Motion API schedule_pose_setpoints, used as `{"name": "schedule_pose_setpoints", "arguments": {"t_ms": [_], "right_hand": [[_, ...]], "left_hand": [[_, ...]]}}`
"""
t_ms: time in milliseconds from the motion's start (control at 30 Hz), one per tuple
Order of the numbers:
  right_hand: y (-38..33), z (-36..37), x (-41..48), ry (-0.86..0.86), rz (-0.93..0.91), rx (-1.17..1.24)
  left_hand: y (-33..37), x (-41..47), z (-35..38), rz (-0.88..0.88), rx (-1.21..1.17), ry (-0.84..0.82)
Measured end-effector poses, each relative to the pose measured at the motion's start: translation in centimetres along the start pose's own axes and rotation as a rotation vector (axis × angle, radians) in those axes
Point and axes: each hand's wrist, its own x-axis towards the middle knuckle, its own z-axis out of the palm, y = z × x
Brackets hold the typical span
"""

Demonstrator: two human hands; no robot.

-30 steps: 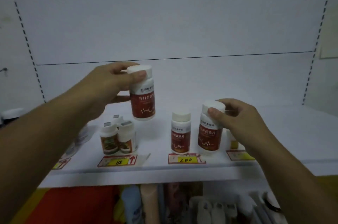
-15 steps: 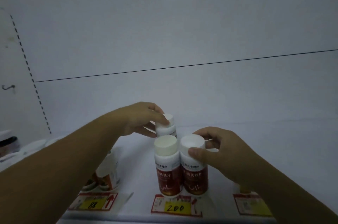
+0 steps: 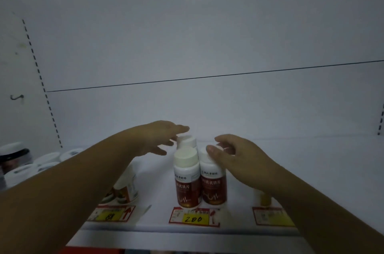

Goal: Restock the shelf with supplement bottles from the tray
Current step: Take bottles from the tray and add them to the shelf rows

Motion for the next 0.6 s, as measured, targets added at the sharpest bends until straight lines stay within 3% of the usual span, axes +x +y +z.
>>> {"name": "schedule_pose_setpoints", "arguments": {"t_ms": [167,233,300,367,600], "right_hand": [[-3.1,-3.7,2.4,0.266,-0.107,-0.254],[-4.1,-5.3,2.6,0.225,-0.095,-0.514],[-4.4,-6.3,1.5,0.105,-0.057,-0.844],[-4.5,-6.7,-0.9,0.051,-0.033,-0.973],[-3.7,-6.5,-13.5,-0.038,0.021,-1.009]], "left_hand": [[2.9,-4.0,-1.0,0.236,0.395,0.206],[4.0,-5.9,-1.4,0.319,0.679,0.244],[4.7,-7.8,-1.1,0.352,0.813,0.223],[4.8,-9.5,-0.2,0.366,0.792,0.167],[2.4,-15.6,5.6,0.468,0.681,0.037]]}}
